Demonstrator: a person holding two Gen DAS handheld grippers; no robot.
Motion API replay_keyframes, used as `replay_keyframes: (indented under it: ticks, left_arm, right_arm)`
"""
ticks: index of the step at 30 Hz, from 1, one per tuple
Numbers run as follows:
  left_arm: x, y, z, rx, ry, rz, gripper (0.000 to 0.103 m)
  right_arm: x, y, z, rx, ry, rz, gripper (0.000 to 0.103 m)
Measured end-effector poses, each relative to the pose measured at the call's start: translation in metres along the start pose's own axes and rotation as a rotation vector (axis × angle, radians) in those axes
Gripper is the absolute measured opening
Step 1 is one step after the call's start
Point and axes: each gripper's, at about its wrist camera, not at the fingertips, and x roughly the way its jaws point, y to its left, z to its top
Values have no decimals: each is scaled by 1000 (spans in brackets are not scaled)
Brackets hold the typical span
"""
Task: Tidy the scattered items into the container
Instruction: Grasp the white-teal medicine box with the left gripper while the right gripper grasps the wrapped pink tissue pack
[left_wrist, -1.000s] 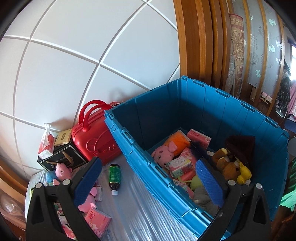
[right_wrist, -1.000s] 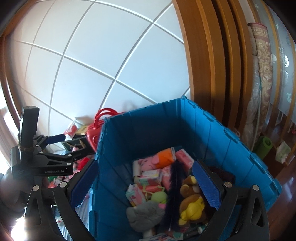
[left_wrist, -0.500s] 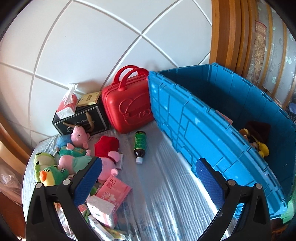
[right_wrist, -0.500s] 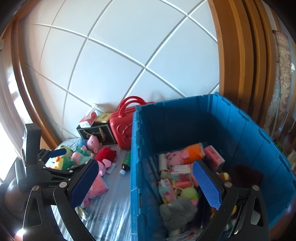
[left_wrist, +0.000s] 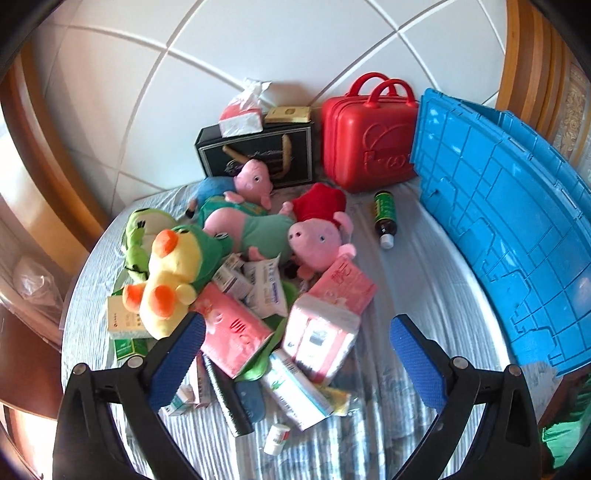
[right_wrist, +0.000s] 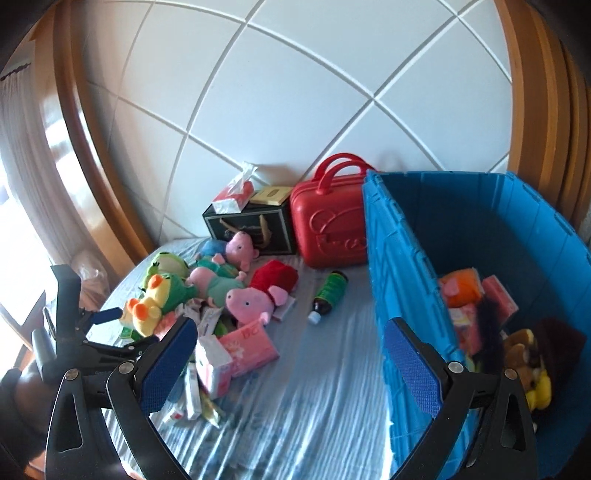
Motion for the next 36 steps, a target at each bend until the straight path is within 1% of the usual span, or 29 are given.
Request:
replay_keyframes:
  ticks: [5, 8, 12, 19, 22, 24, 27, 32, 35, 36]
  left_arm:
    - [12, 56, -33, -48, 48, 41, 102]
    - [22, 85, -52, -76, 88, 57, 100]
    - [30, 111, -73, -90, 124, 62, 98]
    - [50, 145, -103, -99, 172, 59, 98]
    - [65, 158, -117, -100, 182, 83, 98]
    - [77, 167, -126, -118, 196, 87, 97]
    - [97, 180, -137, -138, 211, 98, 92]
    - [128, 195, -145, -173, 224, 91, 92]
    - [144, 198, -147, -188, 231, 83, 91]
    - [149, 197, -148, -187, 235, 83, 90]
  right_arm:
    - [30, 36, -16, -22, 51, 43, 103]
    - [49, 57, -25, -33, 80, 59, 103]
    - [74, 81, -35, -47, 120, 75, 103]
    - [122, 122, -58, -65, 190, 87, 103]
    - [143, 135, -70, -60, 212, 95, 103]
    - [158, 142, -77, -52, 230, 96, 103]
    - [176, 150, -89, -37, 257, 90, 103]
    - [196, 158, -107, -35, 299, 75, 103]
    - [206, 159, -116, -37, 322, 62, 103]
    - [210, 159, -118, -38, 329, 58, 103]
